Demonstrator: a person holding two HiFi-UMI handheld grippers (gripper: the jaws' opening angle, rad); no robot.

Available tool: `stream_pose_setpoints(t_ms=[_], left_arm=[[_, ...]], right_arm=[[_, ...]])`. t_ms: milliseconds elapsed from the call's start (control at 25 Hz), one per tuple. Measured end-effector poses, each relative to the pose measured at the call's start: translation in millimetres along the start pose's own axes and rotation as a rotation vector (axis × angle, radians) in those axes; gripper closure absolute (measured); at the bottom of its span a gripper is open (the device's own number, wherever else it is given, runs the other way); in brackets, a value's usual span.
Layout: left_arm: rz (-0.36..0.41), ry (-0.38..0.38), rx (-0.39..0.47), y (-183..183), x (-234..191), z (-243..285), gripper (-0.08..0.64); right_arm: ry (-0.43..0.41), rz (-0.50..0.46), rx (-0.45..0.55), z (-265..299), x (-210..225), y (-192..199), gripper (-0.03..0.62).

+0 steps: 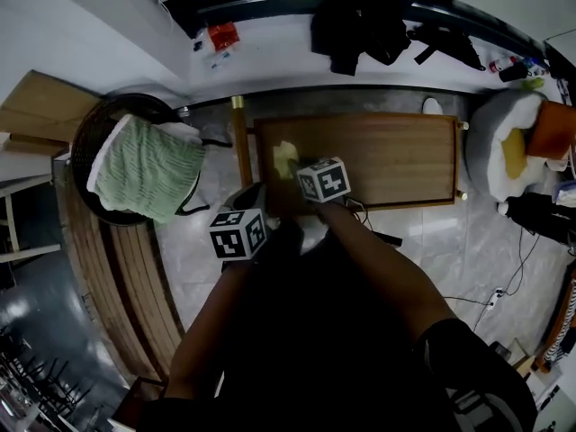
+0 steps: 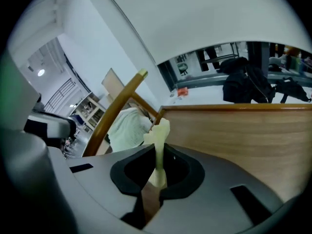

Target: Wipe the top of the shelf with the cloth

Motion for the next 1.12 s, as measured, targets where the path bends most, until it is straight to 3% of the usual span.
stream_pose_setpoints(t_ms=[280,600,1120], left_arm=[[0.007,0.005,-0.030,7.1,-22.1,-8.1,0.545],[0.022,0.037,-0.065,13.0,-13.9,3.0,0.545],[0.028,0.061,-0.164,22.7,34.0,51.8,0.545]], right_arm=[[-0.025,-0.070,-0.130,50.4,-43.5,35.8,0.548],[-0.029,-0.125,-0.175,60.5,-40.5,52.8,0.548],[0.084,-0.118,-0.186,8.9,45.8,64.8,0.548]])
Point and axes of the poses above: the fingertips, and each gripper's own axes: z forward along the fingers, x to its right, y out of its underside, the point moved 2 cm from there along -z, backward along the fingers, and after that the axes turned 6 degrees about y, right-handed, at the moved point
